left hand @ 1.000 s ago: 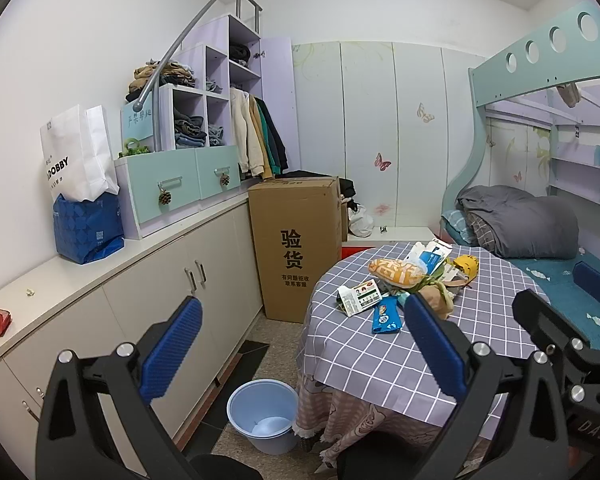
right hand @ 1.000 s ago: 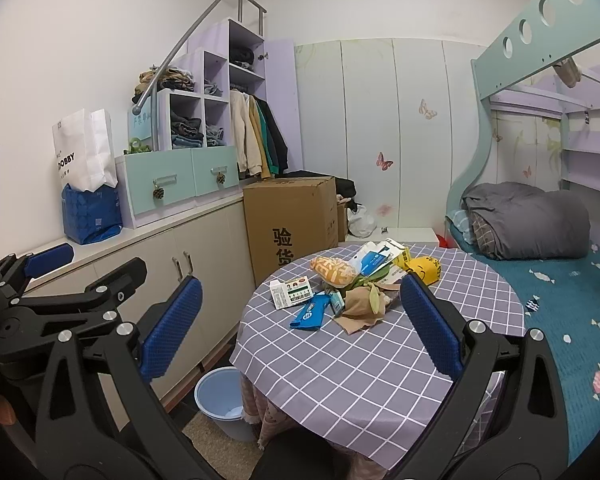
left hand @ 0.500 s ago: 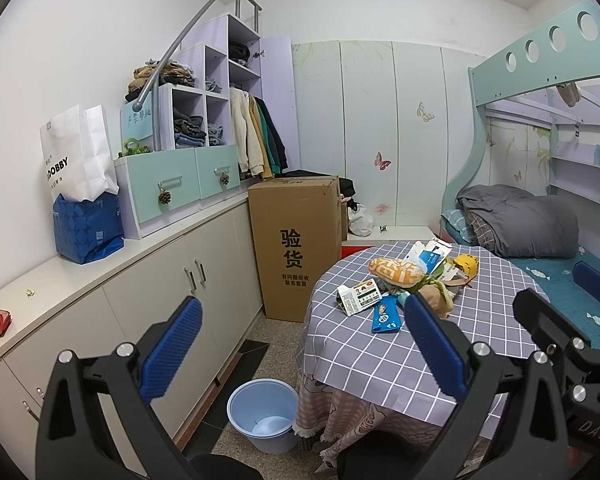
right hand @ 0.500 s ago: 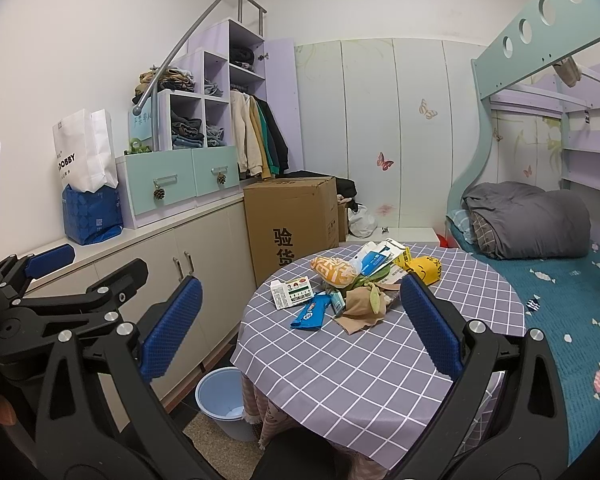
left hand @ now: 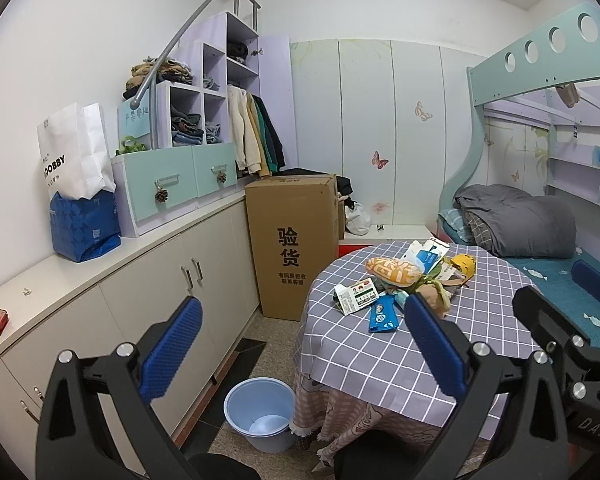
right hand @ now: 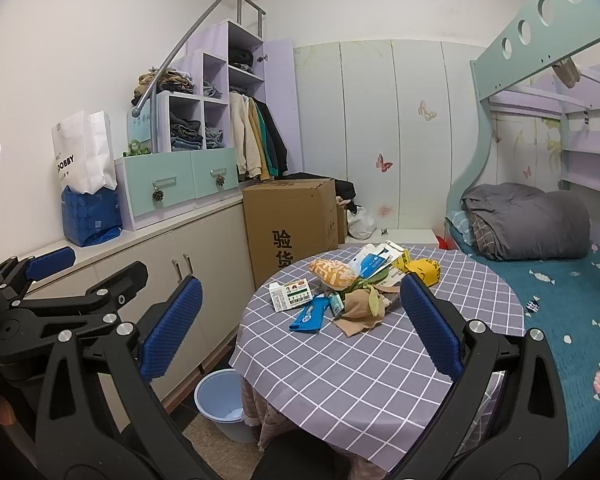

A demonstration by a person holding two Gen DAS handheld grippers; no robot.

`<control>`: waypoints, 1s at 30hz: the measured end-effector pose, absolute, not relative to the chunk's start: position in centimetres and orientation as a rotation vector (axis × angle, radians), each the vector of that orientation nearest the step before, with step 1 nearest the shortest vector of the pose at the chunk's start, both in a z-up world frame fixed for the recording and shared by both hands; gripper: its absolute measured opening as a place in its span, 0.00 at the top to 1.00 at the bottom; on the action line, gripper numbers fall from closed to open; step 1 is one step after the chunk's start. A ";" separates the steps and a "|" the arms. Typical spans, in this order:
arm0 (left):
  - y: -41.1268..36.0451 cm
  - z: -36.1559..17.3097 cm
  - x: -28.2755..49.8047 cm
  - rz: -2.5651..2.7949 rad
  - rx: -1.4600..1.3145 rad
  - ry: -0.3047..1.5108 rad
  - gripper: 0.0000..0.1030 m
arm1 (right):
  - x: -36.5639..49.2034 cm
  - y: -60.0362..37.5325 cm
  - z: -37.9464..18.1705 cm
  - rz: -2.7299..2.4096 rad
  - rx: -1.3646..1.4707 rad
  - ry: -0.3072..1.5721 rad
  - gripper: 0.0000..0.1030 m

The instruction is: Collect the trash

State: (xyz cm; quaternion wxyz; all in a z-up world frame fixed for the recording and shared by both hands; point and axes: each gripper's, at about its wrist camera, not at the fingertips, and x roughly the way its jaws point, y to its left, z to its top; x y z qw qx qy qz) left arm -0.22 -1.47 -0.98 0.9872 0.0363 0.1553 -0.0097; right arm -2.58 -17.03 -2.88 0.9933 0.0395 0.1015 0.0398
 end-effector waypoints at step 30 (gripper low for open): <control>-2.4 -9.4 10.5 -0.095 0.068 0.581 0.04 | 6.9 -22.4 -10.7 -0.005 0.221 0.465 0.06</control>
